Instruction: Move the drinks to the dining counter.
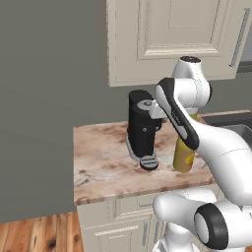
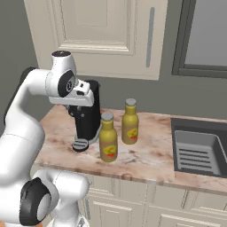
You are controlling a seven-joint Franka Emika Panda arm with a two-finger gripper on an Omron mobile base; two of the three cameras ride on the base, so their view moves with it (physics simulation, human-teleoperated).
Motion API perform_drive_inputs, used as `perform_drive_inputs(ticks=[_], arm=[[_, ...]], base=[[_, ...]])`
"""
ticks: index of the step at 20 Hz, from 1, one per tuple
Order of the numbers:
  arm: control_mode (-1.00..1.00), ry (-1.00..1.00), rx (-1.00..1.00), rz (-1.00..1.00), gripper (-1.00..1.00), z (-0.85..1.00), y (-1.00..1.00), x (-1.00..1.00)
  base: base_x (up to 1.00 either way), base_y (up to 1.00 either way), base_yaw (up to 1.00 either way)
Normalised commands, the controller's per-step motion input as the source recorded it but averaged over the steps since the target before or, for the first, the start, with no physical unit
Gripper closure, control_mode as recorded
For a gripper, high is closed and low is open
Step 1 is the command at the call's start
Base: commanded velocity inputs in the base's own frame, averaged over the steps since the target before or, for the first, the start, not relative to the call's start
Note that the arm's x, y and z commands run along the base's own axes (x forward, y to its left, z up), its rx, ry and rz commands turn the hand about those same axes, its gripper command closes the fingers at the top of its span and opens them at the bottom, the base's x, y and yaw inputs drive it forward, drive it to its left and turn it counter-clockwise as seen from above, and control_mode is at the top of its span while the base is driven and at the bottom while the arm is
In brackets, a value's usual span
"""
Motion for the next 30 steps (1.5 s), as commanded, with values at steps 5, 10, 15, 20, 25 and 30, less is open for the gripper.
perform_drive_inputs(ticks=[5, 10, 15, 20, 25, 30], arm=[[-1.0, 0.0, 0.0, 0.0, -1.0, -0.02, -0.17, -0.08], [-1.0, 0.0, -0.01, 0.01, -1.0, -0.02, -0.34, -0.32], [-1.0, -0.04, -0.02, 0.0, -1.0, 0.02, -0.21, -0.18], [-1.0, -0.01, 0.0, 0.0, -1.0, 0.12, -0.34, -0.03], [-1.0, -0.03, 0.0, 0.0, -1.0, 0.0, -0.35, 0.0], [-1.0, 0.0, 0.0, 0.0, -1.0, 0.0, -0.34, 0.0]], base=[[0.0, 0.0, 0.0], [0.0, 0.0, 0.0], [0.0, 0.0, 0.0], [0.0, 0.0, 0.0], [0.0, 0.0, 0.0], [0.0, 0.0, 0.0]])
